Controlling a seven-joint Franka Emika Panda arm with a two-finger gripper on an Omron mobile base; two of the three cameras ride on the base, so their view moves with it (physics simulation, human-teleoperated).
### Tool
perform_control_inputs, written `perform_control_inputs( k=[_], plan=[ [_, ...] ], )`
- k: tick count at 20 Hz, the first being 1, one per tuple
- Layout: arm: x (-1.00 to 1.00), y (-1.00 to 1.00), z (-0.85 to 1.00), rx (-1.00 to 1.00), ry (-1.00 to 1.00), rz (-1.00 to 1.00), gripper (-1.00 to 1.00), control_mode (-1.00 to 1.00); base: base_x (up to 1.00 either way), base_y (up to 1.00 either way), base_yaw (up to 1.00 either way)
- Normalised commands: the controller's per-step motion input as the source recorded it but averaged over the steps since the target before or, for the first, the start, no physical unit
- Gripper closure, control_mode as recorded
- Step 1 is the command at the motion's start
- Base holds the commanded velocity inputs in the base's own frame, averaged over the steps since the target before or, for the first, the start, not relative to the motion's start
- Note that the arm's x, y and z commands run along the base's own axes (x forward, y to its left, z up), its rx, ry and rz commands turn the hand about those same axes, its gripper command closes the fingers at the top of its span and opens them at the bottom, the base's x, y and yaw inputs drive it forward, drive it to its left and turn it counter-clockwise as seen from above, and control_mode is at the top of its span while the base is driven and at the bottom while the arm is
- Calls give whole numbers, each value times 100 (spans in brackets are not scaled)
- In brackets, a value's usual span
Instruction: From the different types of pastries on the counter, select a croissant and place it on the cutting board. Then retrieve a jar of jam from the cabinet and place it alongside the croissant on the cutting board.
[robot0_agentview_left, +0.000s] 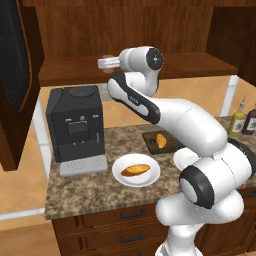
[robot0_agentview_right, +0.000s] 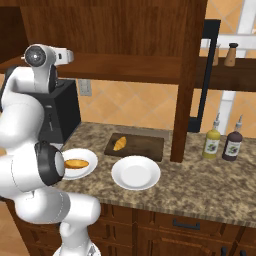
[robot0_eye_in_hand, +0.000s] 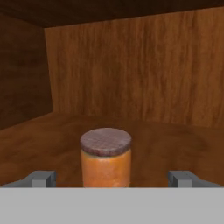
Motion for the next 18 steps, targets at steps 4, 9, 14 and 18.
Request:
perform_control_inputs(
  k=[4, 9, 14, 18],
  plan=[
    [17, 24, -10, 0, 0, 0, -100, -100, 0, 0, 0],
    [12, 0, 0, 0, 0, 0, -100, -100, 0, 0, 0],
    [22, 0, -6, 0, 0, 0, -100, -100, 0, 0, 0],
    [12, 7, -16, 0, 0, 0, -100, -100, 0, 0, 0]
  ],
)
